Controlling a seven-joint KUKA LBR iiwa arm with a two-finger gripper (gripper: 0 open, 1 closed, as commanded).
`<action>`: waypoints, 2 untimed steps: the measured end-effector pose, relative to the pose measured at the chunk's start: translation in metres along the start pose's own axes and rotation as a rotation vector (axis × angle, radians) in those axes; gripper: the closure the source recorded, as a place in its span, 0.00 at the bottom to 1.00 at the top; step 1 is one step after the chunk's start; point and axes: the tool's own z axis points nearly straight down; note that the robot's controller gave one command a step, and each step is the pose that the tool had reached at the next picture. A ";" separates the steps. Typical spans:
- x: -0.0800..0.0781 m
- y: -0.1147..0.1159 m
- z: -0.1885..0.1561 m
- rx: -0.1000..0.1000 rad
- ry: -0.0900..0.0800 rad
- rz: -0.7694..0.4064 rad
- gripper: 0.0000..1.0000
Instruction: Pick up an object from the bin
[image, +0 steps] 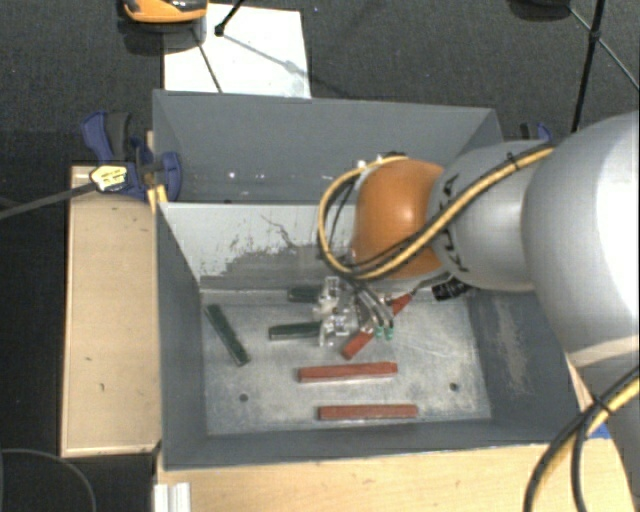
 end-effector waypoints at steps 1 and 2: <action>0.000 0.000 0.000 0.000 0.000 0.001 1.00; -0.002 0.003 -0.030 0.003 0.007 0.030 1.00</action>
Offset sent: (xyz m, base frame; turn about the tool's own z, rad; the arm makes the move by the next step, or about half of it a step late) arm 0.0056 0.0049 0.0529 0.0491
